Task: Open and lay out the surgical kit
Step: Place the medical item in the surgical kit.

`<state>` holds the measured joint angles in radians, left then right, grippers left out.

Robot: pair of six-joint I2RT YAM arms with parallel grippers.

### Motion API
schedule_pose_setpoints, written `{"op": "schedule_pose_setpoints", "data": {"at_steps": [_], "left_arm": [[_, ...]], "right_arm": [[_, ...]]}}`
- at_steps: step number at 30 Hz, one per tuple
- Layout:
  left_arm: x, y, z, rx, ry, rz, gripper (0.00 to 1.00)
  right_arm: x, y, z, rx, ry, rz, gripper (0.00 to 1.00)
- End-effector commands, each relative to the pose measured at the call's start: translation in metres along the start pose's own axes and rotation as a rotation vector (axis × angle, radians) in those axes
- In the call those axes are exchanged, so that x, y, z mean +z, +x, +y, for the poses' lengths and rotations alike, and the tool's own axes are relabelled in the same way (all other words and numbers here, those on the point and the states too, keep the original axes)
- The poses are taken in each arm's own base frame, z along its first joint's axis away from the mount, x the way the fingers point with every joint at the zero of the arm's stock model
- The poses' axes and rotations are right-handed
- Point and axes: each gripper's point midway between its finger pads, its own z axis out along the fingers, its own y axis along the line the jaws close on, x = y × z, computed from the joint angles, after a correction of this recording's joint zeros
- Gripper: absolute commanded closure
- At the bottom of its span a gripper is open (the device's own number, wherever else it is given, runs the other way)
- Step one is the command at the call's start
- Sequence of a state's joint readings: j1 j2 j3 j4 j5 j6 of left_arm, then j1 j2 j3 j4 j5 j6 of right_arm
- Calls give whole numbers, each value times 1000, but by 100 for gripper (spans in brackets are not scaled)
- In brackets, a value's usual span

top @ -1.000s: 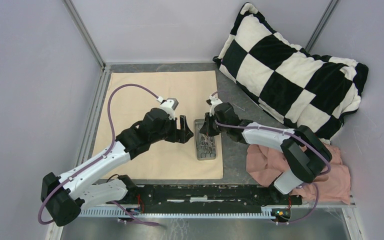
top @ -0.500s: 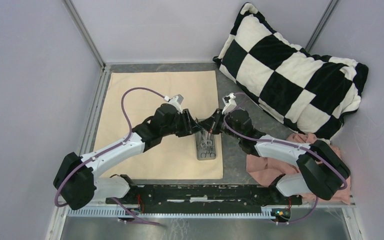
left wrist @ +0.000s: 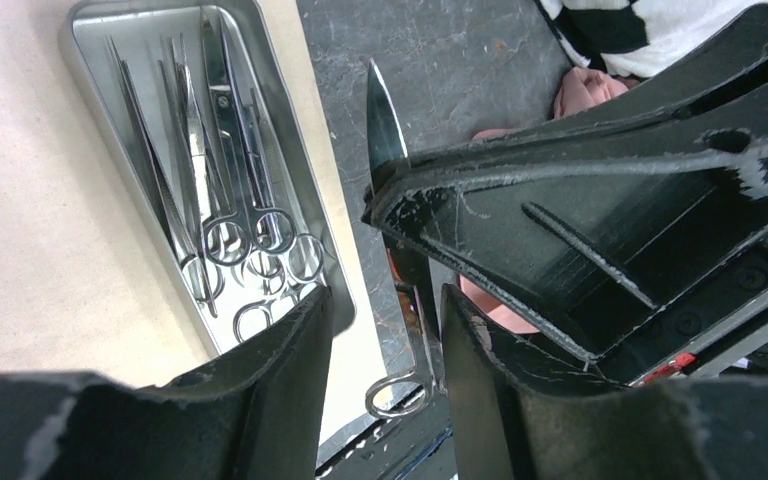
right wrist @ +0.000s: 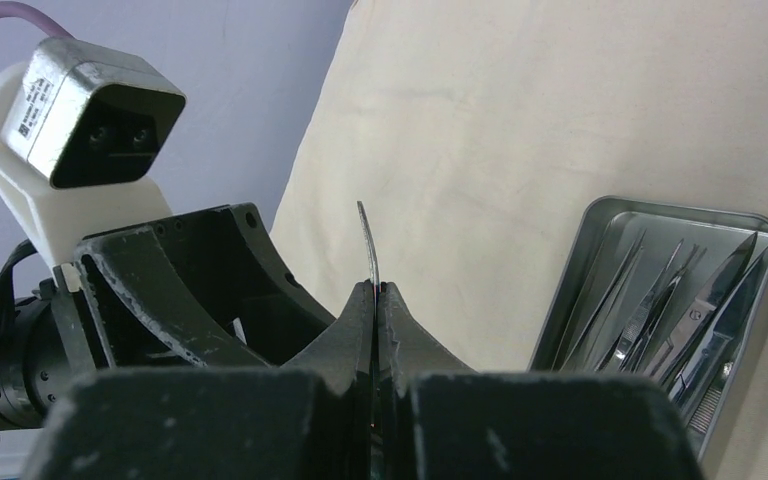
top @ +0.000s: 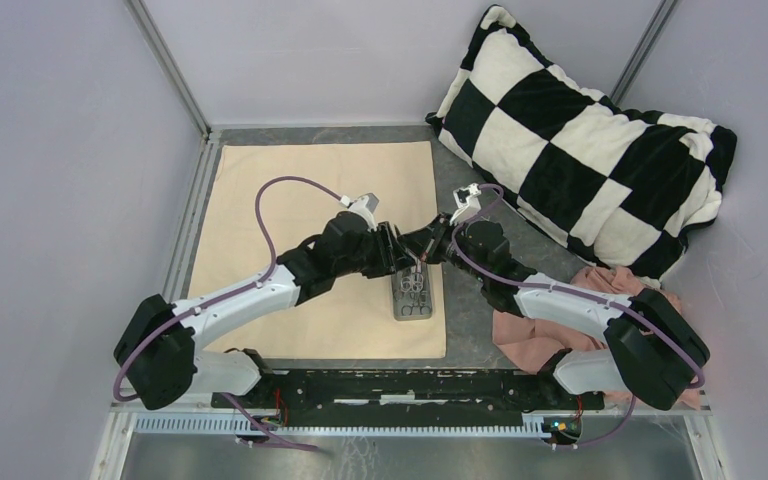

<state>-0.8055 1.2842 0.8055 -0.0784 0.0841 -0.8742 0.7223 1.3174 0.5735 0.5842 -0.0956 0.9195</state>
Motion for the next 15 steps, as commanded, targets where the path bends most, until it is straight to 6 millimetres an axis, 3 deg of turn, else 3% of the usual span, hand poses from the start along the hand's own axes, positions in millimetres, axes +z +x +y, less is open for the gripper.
{"op": "schedule_pose_setpoints", "data": {"at_steps": [1, 12, 15], "left_arm": [[-1, -27, -23, -15, 37, -82, 52], [2, -29, -15, -1, -20, -85, 73], [2, -27, -14, 10, -29, -75, 84]], "right_arm": [[-1, -16, 20, 1, -63, -65, 100], [3, -11, 16, -35, 15, -76, 100], [3, -11, 15, -39, 24, -79, 100]]}}
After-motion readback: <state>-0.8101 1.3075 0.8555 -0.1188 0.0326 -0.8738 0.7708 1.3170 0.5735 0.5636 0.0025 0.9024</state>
